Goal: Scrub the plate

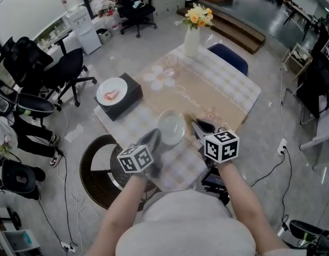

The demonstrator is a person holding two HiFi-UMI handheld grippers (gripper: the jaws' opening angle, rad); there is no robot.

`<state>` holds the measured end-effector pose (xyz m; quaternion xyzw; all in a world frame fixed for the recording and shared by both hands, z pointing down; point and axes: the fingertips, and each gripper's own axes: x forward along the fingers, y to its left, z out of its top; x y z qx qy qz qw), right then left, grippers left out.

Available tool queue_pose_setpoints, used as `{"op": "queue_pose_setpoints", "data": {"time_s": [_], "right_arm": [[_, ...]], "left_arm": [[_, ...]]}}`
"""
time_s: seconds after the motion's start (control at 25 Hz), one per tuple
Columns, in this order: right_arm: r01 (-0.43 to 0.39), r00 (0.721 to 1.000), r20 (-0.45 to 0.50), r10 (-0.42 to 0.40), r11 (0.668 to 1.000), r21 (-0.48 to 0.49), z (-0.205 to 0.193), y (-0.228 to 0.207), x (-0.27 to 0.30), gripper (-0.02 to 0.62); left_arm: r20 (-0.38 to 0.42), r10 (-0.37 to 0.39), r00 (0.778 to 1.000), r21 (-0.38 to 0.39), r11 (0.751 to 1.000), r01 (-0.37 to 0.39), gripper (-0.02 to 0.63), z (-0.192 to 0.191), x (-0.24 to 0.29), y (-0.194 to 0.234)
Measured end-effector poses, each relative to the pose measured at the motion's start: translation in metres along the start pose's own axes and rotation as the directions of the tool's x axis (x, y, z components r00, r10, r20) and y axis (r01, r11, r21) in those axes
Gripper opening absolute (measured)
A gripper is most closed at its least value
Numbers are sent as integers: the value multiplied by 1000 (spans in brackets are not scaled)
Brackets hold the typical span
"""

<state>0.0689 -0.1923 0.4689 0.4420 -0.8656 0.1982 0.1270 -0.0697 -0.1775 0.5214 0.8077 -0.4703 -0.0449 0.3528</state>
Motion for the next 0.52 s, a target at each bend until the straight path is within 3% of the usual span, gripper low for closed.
{"op": "queue_pose_setpoints", "data": {"time_s": [0.52], "right_arm": [[-7,1000,-14,7,1000,5,-3,3,1,41]], "left_arm": [[-9,10,1000,20,1000,-10,17,1,2,-1]]}}
